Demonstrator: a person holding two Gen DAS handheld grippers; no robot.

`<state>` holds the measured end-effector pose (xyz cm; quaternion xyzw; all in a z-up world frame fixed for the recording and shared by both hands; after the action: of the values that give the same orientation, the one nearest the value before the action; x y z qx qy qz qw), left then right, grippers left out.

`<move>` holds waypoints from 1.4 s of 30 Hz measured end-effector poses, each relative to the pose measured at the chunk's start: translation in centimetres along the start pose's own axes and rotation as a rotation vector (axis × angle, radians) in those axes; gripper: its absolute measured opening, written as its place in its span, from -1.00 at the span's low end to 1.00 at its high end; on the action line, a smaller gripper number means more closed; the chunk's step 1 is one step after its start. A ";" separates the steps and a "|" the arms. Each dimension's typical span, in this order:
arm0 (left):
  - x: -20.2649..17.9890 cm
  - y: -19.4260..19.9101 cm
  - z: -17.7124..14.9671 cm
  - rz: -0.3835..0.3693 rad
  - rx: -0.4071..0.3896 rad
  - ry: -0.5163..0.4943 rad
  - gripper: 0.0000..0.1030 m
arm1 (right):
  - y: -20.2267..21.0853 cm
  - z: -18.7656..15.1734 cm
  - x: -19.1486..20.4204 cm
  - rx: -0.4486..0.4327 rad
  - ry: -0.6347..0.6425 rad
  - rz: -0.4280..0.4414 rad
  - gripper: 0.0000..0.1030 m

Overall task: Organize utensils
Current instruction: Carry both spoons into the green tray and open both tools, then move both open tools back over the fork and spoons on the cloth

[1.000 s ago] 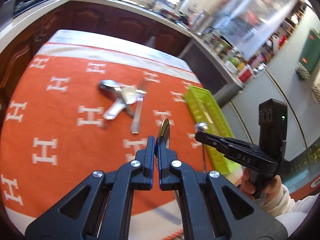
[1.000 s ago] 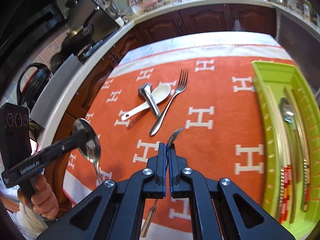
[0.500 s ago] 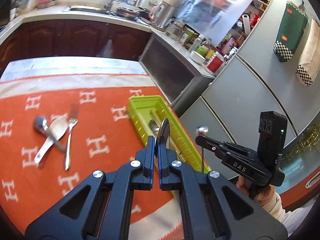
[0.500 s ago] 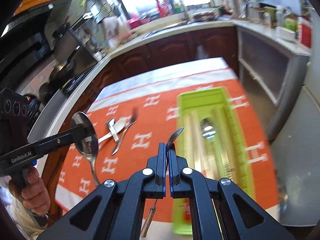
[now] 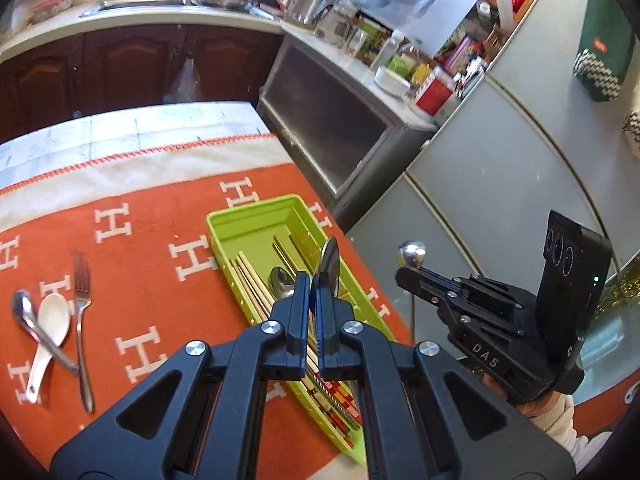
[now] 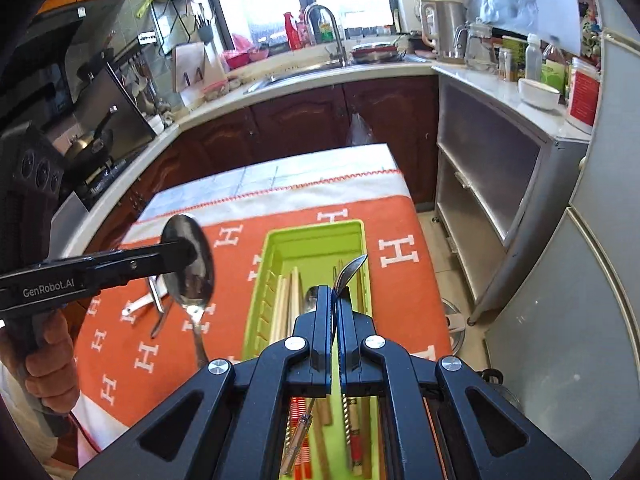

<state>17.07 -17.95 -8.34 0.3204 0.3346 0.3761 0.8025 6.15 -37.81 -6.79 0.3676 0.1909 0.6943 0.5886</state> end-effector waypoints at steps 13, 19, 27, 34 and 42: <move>1.4 -7.2 -0.4 0.071 0.077 -0.015 -0.99 | -11.6 1.1 0.7 0.136 0.133 0.001 -0.96; 2.8 -7.7 0.9 0.100 0.060 0.039 -0.99 | -15.6 1.5 2.0 0.194 0.188 -0.017 -0.96; 3.2 -5.6 1.9 0.133 0.007 0.045 -0.99 | -17.6 2.7 2.0 0.213 0.123 -0.017 -0.71; 3.5 -2.3 1.0 0.208 -0.010 0.022 -0.99 | -15.8 3.3 1.7 0.186 0.021 0.037 -0.63; 5.7 0.5 -2.8 0.274 0.049 0.060 -0.98 | -12.6 1.9 4.3 0.181 -0.028 0.072 -0.63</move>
<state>17.47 -12.28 -11.25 0.3711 0.3205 0.4833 0.7252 15.94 -31.03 -13.15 0.4355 0.2311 0.6897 0.5303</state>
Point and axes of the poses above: each gripper's, at about its wrist camera, not at the fingertips, and y roughly against the way its jaws point, x to its left, z to its top, the point moved 2 cm from there along -y, roughly the way its jaws point, and after that the axes turned 9 degrees about z, right-handed, at the moved point
